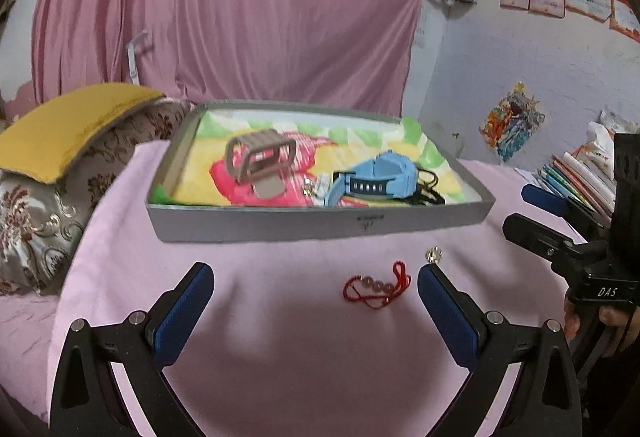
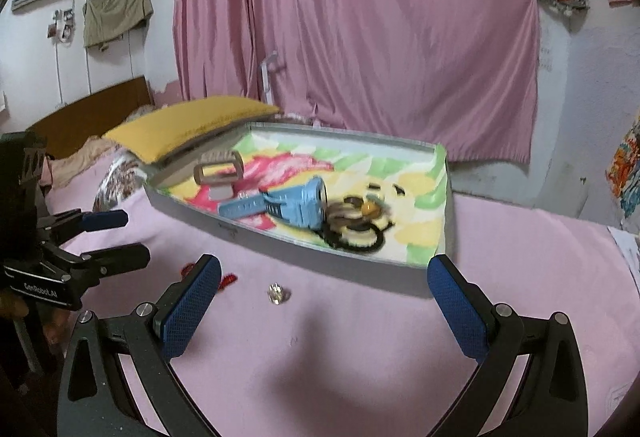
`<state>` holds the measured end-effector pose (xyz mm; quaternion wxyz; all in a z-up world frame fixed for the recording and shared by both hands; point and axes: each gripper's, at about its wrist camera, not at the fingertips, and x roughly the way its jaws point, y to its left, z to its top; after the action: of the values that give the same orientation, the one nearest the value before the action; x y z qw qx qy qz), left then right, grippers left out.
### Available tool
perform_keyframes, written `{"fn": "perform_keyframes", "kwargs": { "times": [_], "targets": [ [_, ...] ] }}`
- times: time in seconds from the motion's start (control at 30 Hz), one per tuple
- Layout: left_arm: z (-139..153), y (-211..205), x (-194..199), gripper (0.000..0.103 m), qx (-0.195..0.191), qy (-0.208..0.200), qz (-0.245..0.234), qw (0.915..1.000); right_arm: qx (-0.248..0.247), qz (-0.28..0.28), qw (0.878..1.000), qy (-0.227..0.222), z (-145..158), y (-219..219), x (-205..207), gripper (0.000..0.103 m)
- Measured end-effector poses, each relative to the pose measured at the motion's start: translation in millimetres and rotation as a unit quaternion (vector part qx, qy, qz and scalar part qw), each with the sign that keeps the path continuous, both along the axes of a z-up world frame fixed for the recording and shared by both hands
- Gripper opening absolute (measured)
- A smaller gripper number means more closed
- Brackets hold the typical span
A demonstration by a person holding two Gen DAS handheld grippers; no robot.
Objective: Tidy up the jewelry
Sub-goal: 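Move both tools toward the red bead bracelet and silver earring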
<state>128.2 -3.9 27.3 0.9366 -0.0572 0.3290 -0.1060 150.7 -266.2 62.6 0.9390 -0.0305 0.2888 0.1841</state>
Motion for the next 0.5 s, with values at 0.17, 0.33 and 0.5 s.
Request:
{"fn": "perform_keyframes", "kwargs": {
  "times": [0.17, 0.33, 0.5],
  "targets": [
    [-7, -1, 4, 0.102, -0.009, 0.023, -0.014, 0.9996, -0.015, 0.022, 0.999, 0.045, -11, 6, 8, 0.101],
    [-13, -1, 11, 0.101, -0.024, 0.048, -0.037, 0.9979, -0.040, 0.052, 0.995, 0.081, -23, 19, 17, 0.098],
    [-18, -4, 19, 0.083, -0.033, 0.067, -0.057, 0.9956, -0.052, 0.070, 0.990, 0.113, -31, 28, 23, 0.082]
  ]
}}
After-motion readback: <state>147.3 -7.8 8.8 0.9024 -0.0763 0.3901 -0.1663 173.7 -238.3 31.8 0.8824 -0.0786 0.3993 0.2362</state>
